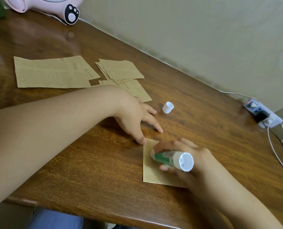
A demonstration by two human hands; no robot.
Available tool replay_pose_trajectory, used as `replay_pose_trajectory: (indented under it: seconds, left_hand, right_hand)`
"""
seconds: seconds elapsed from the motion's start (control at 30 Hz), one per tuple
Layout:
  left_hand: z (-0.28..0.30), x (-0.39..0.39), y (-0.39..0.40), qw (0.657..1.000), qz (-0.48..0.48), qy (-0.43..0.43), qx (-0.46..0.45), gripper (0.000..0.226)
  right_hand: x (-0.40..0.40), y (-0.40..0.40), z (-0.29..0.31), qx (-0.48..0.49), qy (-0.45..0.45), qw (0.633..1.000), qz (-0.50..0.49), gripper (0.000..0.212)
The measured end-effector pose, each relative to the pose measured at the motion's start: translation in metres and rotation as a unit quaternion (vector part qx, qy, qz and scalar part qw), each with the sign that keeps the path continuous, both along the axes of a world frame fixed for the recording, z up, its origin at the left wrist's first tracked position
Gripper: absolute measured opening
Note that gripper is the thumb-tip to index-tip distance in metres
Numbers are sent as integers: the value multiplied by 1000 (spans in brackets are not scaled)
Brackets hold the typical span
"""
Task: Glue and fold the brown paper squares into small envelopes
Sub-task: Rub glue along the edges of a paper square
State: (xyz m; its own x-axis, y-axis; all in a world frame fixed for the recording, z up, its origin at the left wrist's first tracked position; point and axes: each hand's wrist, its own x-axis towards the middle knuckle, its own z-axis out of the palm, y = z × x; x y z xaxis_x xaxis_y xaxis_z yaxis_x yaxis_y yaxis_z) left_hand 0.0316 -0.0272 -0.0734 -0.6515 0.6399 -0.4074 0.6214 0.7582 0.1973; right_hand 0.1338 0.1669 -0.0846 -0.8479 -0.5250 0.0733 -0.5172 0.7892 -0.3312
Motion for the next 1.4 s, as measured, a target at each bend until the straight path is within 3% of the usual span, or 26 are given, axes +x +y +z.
replay_pose_trajectory:
  seconds: [0.2, 0.27, 0.33, 0.4, 0.5, 0.53, 0.6, 0.73, 0.93, 1.0, 1.23, 1.4]
  left_hand:
    - [2, -1, 3, 1000, 1, -2, -31, 59]
    - [-2, -4, 3, 1000, 1, -14, -18, 58]
    - [-5, -4, 1, 999, 7, -33, 3, 57]
    - [-10, -2, -2, 998, 14, -37, 48, 62]
    - [-15, 6, -5, 986, 39, -29, 158, 75]
    - [-15, 9, -5, 975, 60, -34, 211, 75]
    - [-14, 16, -6, 934, 103, -41, 340, 72]
    - [-12, 25, -1, 874, 94, 22, 476, 64]
    - [-9, 26, 14, 846, 20, 117, 519, 41]
    - [-10, 26, 15, 838, 3, 152, 525, 32]
    - [-13, 23, 14, 830, -3, 212, 515, 12]
    - [-20, 21, 12, 837, 4, 147, 527, 13]
  right_hand:
    - [27, 13, -2, 43, -9, 999, -6, 27]
    - [33, 14, 7, -5, -87, 996, -21, 29]
    - [36, 17, 18, -152, -157, 974, -54, 29]
    - [31, 19, 21, -348, -168, 916, -112, 38]
    - [13, 16, 13, -583, -241, 756, -175, 49]
    - [5, 13, 13, -628, -271, 704, -188, 42]
    - [-8, 7, 16, -647, -313, 659, -225, 20]
    - [-26, 0, 21, -616, -381, 641, -253, 21]
    - [-41, -7, 17, -546, -413, 684, -253, 27]
    - [-43, -8, 15, -536, -428, 682, -254, 30]
    - [-46, -17, 7, -545, -435, 673, -247, 36]
    - [-47, -23, 2, -563, -466, 638, -243, 29]
